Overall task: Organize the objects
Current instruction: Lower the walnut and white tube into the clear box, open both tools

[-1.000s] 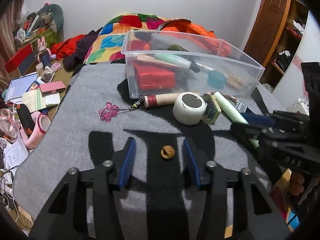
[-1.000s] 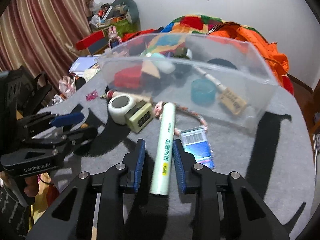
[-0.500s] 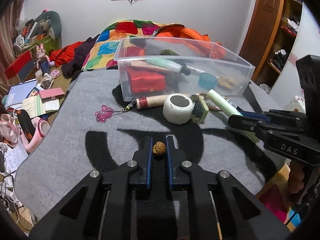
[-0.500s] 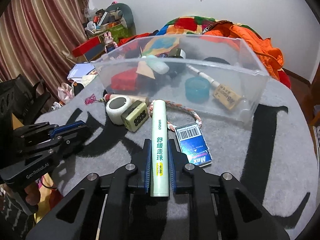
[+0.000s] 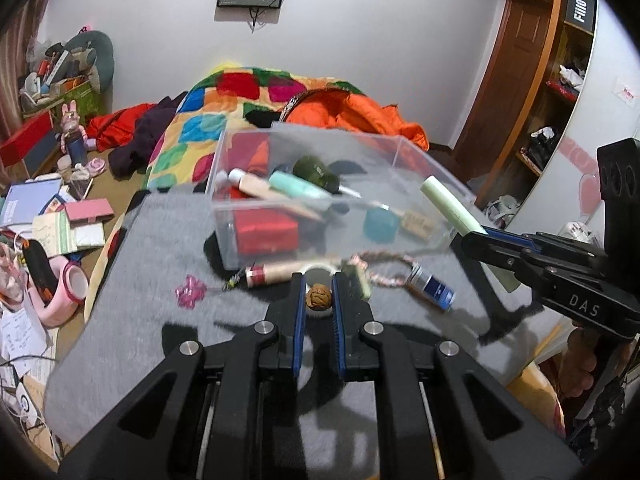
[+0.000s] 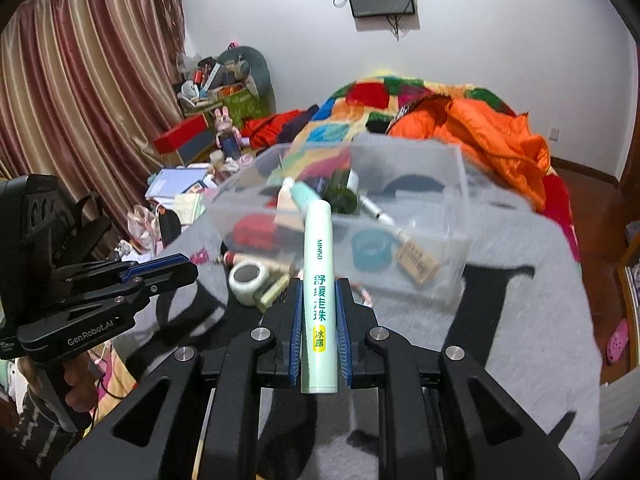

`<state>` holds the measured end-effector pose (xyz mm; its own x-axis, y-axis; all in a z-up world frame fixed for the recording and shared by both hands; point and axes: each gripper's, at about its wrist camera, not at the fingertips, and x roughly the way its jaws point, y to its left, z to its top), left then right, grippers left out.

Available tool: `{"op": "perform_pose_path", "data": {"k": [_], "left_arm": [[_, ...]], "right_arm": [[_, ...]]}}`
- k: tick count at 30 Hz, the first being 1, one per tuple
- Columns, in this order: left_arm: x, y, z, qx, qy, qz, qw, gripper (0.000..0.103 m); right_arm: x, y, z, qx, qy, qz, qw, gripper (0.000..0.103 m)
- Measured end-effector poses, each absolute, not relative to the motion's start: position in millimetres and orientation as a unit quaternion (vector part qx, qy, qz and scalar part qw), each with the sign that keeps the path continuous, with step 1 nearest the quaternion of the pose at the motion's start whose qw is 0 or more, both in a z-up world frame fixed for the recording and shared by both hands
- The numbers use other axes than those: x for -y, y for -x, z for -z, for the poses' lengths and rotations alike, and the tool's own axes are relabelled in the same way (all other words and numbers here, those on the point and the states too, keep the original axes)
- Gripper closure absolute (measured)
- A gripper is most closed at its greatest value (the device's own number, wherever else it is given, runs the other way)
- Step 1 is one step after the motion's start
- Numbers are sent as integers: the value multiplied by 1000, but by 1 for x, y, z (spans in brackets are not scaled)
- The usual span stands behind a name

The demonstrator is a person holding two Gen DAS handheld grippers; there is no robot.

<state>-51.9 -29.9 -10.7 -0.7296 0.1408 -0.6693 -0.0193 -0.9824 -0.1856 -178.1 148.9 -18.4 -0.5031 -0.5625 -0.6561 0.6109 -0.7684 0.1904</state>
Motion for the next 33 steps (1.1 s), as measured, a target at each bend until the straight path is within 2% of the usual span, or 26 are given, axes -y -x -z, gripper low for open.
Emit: {"op": "perform_pose_path", "data": {"k": [9, 16, 33], "left_arm": [[30, 74, -9, 83, 349, -932, 60, 91], [35, 99, -17, 80, 345, -933, 59, 91], [43, 166, 17, 111, 390, -910, 79, 91]], "right_arm": [[-144, 200, -8, -40, -336, 878, 337, 89], [-132, 229, -8, -42, -344, 873, 343, 89], [-103, 299, 30, -67, -396, 849, 343, 89]]}}
